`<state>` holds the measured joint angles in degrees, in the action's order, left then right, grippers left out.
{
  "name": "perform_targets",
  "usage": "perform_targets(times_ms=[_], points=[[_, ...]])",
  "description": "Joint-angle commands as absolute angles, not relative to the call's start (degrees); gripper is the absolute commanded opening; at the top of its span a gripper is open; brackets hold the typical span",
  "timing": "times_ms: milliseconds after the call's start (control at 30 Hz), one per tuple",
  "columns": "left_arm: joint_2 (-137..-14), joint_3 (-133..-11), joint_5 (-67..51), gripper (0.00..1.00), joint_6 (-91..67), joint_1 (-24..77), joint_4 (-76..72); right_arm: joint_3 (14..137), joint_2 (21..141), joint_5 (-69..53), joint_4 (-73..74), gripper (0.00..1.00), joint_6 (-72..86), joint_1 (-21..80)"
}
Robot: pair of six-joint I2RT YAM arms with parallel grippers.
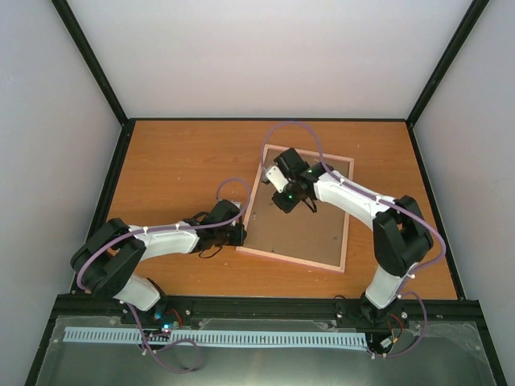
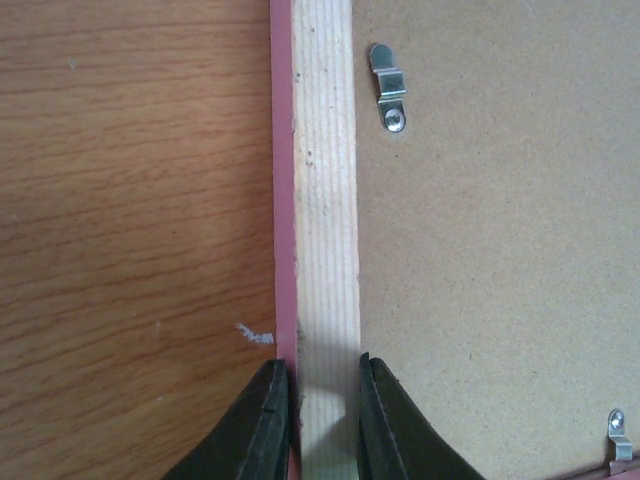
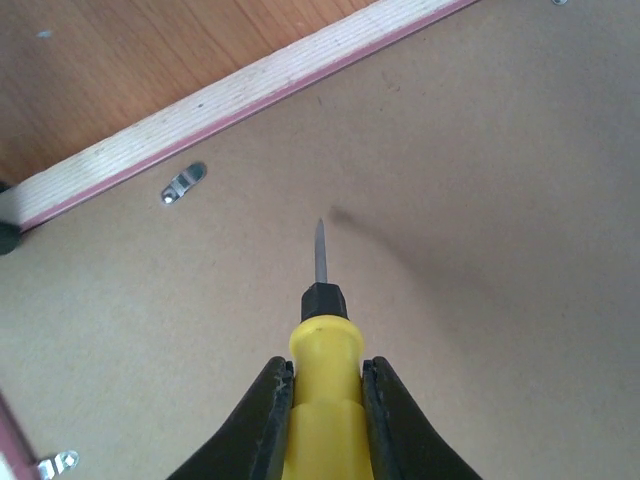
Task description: Take the photo out of the frame
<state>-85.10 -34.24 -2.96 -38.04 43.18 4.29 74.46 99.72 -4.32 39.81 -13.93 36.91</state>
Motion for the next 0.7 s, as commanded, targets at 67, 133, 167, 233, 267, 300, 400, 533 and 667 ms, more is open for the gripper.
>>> perform_targets(times_ms=[67,133,167,233,267,300,400,533,667], points=[[-83.7,-35.7,-4.3,0.05,-39.7,43.3,8.4,71.1,91.6,-5.5,42.7,0.03,-16.6,35.5],[-83.5,-37.1,-3.7,0.09,-39.2,43.3,8.8,69.0,89.0,-6.6,42.1,0.03,-17.1,34.0],[-83.7,-37.9,-3.3,0.13,-38.8,43.3,10.7,67.9,87.7,-7.6,41.7,0.03,-17.4,33.0],[-84.3,-40.1,-2.4,0.28,-37.9,43.1,12.1,66.0,85.3,-9.2,41.1,0.03,-18.0,30.8],[-84.8,-41.3,-1.9,0.34,-37.4,43.0,12.7,65.0,84.1,-10.3,40.9,0.03,-18.3,29.6],[-85.6,-42.6,-1.4,0.41,-36.9,42.5,13.4,63.9,83.0,-11.0,40.6,0.03,-18.5,28.4],[-89.0,-47.5,-1.1,0.51,-35.1,40.5,15.8,60.4,79.6,-13.2,38.9,0.03,-18.8,25.1],[-94.3,-54.5,-3.1,0.54,-32.3,36.4,17.5,55.2,75.2,-16.6,35.0,0.03,-18.9,22.8],[-99.5,-61.0,-6.0,0.56,-29.1,32.5,18.0,51.5,70.9,-17.5,31.5,0.03,-19.4,22.3]])
